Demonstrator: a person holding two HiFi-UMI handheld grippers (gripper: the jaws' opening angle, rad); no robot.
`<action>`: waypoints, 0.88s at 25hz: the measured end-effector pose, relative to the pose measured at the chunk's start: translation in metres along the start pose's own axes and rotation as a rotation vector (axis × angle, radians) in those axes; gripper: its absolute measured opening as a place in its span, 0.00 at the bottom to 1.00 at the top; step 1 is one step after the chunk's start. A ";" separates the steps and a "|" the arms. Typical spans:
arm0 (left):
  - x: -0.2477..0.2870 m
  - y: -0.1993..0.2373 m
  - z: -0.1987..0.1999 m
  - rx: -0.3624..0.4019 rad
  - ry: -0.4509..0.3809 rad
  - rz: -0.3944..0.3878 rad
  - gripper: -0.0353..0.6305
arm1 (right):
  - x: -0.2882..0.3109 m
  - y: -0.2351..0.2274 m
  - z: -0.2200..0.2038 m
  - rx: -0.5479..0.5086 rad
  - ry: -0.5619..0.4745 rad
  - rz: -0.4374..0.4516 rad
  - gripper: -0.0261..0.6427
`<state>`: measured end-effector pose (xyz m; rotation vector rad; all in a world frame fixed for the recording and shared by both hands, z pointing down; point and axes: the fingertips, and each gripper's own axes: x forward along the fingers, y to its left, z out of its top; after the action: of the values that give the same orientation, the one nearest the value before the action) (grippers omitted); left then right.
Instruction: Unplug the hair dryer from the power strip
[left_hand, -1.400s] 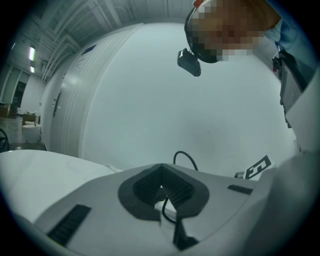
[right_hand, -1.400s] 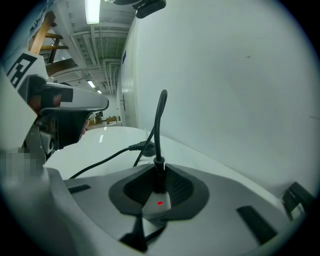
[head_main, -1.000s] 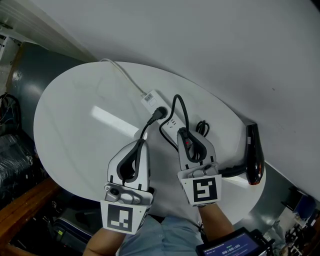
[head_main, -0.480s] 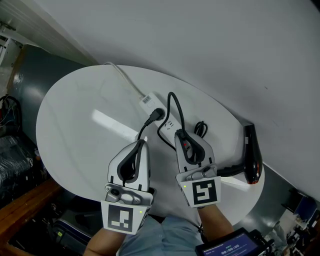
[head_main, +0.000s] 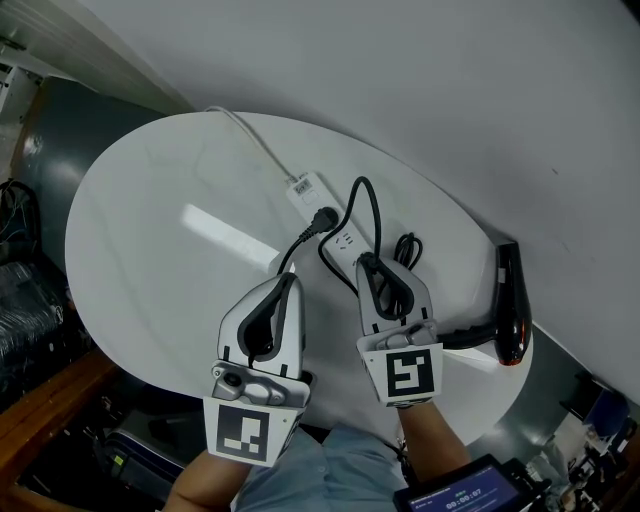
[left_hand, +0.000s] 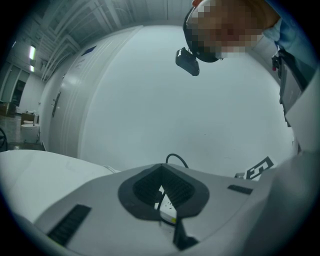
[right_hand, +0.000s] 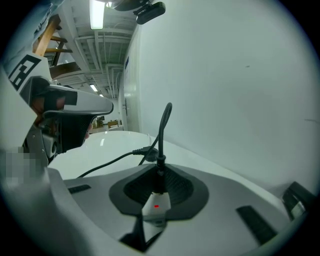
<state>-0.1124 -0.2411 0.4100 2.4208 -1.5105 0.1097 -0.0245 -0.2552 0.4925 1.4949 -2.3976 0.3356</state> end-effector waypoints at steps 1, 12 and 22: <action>0.000 0.001 -0.001 -0.006 0.008 0.002 0.05 | 0.000 0.000 0.000 0.001 0.002 -0.001 0.11; 0.002 -0.014 0.008 -0.008 0.002 -0.028 0.05 | -0.029 -0.023 -0.003 0.015 0.072 -0.055 0.11; -0.018 -0.061 0.031 0.098 -0.085 -0.099 0.05 | -0.090 -0.049 -0.046 0.137 0.157 -0.143 0.16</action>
<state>-0.0692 -0.2093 0.3645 2.6040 -1.4485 0.0619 0.0627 -0.1852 0.5039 1.6232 -2.1709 0.5724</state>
